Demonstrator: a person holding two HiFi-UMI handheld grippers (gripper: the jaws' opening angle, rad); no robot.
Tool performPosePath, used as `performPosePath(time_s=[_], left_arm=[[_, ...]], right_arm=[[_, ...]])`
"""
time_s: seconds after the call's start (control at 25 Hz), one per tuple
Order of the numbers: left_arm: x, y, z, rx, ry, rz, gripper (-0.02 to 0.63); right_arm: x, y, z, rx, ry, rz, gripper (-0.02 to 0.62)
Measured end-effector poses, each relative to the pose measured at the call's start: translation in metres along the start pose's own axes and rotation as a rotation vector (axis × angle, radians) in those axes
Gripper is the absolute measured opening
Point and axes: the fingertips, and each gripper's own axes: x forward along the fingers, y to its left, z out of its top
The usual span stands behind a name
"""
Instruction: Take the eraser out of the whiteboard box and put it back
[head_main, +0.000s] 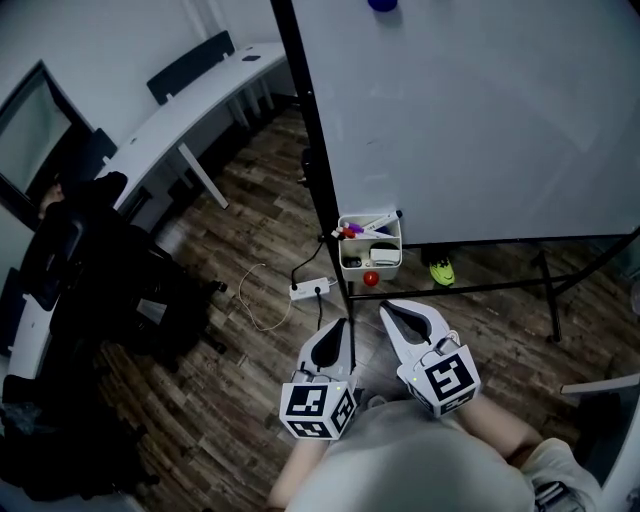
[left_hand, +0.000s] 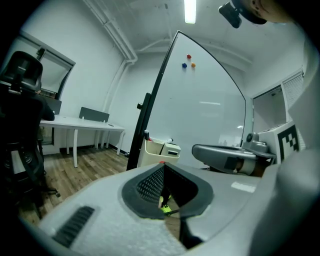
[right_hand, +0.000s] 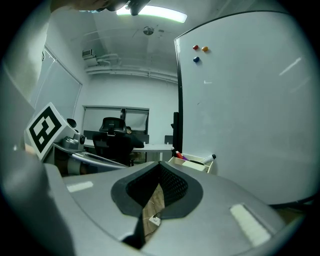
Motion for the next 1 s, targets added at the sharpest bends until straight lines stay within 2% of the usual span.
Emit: performPosePath(time_s=[0.32, 0.48, 0.84, 1.0], left_arm=[[0.006, 0.007, 0.001, -0.011, 0.008, -0.010, 0.003], [0.012, 0.005, 0.001, -0.009, 0.016, -0.024, 0.003], [0.028, 0.010, 0.005, -0.020, 0.007, -0.013, 0.003], [0.040, 0.012, 0.009, -0.012, 0.002, -0.012, 0.003]], right_arm=[[0.006, -0.015, 0.003, -0.022, 0.008, -0.055, 0.007], [0.009, -0.022, 0.006, -0.043, 0.003, -0.070, 0.030], [0.022, -0.044, -0.001, -0.068, 0.029, -0.082, 0.112], [0.031, -0.054, 0.000, -0.091, 0.027, -0.082, 0.169]])
